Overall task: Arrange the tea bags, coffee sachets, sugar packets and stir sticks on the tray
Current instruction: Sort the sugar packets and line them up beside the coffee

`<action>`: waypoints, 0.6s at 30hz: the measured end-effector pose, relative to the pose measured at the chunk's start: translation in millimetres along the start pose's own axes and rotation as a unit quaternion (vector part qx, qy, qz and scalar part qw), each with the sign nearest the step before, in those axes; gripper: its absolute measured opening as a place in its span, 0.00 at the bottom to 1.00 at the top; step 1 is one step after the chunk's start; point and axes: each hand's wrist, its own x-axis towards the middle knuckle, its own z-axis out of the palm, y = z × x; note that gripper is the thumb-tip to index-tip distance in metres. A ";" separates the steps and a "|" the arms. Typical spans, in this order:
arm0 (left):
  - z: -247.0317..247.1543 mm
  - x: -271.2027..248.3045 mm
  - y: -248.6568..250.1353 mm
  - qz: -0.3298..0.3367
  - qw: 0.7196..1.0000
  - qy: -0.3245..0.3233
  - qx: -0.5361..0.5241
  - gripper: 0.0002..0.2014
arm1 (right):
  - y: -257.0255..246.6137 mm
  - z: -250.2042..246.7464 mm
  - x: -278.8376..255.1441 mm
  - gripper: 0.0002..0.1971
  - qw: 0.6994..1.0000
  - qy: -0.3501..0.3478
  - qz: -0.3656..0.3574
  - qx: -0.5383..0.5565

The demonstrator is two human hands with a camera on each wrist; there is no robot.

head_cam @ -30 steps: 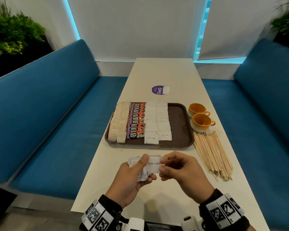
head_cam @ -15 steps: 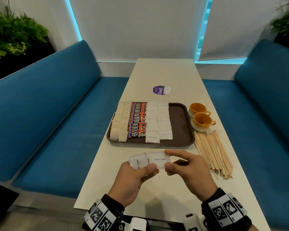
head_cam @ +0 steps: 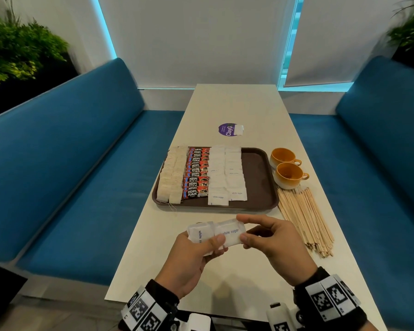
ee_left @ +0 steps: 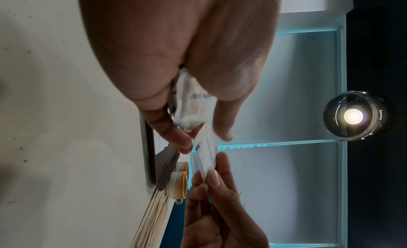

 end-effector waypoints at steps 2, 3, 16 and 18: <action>2.1 0.6 3.0 -0.003 1.000 0.022 0.000 0.14 | -1.5 -0.1 -1.7 0.19 1.000 -0.012 -0.004 0.000; 2.6 1.2 4.2 -0.004 0.999 0.033 0.006 0.13 | -1.9 0.3 -2.4 0.19 1.000 -0.016 -0.005 0.003; 1.6 3.7 4.2 -0.065 0.995 0.043 -0.057 0.15 | 11.9 -0.8 10.2 0.15 0.999 0.012 0.015 0.038; -2.5 3.3 1.8 -0.086 0.993 0.026 -0.073 0.14 | 15.6 -7.0 23.0 0.14 0.997 0.053 0.029 0.053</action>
